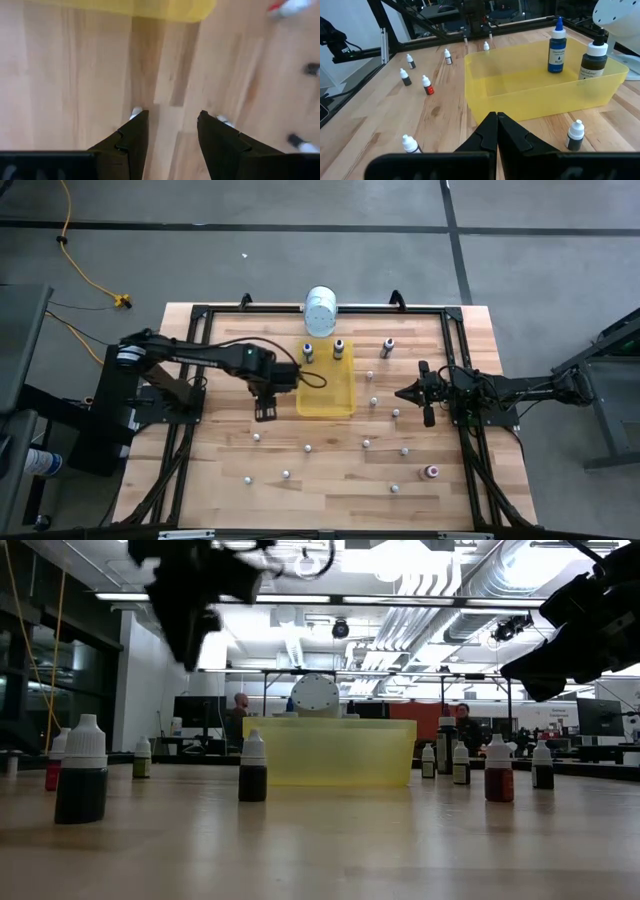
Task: Pick & Place food coloring
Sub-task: Put the small green food coloring bottle in the yellow transparent bin
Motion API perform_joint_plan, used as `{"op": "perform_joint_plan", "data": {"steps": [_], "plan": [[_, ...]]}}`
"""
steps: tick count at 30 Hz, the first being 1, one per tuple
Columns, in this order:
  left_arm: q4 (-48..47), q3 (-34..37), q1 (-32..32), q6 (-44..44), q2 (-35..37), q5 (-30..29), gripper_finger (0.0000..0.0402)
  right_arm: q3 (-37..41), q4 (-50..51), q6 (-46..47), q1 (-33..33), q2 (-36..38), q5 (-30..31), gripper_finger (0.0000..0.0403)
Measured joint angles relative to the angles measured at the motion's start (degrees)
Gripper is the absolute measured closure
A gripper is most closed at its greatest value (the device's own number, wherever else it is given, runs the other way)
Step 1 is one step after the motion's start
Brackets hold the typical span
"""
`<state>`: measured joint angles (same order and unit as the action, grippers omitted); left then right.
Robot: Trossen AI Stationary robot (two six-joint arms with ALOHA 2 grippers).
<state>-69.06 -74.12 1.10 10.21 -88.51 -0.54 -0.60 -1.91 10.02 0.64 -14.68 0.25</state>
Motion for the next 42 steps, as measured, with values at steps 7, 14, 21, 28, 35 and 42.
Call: {"op": "perform_joint_plan", "data": {"steps": [7, 14, 21, 28, 35, 42], "plan": [[6.6, 11.5, -0.5, 3.3, 2.5, -3.9, 0.0245, 0.0, 0.1, 0.0, 0.0, 0.0, -0.1, 0.0402], [10.5, 19.0, -2.9, 4.3, 3.6, -4.3, 0.0215, 0.0, 0.0, 0.0, 0.0, -0.4, 0.0, 0.0402], [13.8, 19.8, -3.5, 3.9, 3.4, -6.1, 0.0140, 0.0, 0.0, 0.0, 0.0, -0.3, 0.0, 0.0402], [15.2, 19.8, -3.9, 3.6, 0.7, -5.1, 0.0135, 0.0, 0.0, 0.0, 0.0, -0.3, 0.0, 0.0402], [15.4, 19.8, -4.2, 3.6, -2.3, -4.5, 0.0154, 0.0, 0.0, 0.0, 0.0, -0.3, 0.0, 0.0402], [15.4, 19.8, -4.2, 3.4, -2.5, -4.5, 0.0167, 0.0, 0.0, 0.0, 0.0, -0.3, 0.0, 0.0402]]}}
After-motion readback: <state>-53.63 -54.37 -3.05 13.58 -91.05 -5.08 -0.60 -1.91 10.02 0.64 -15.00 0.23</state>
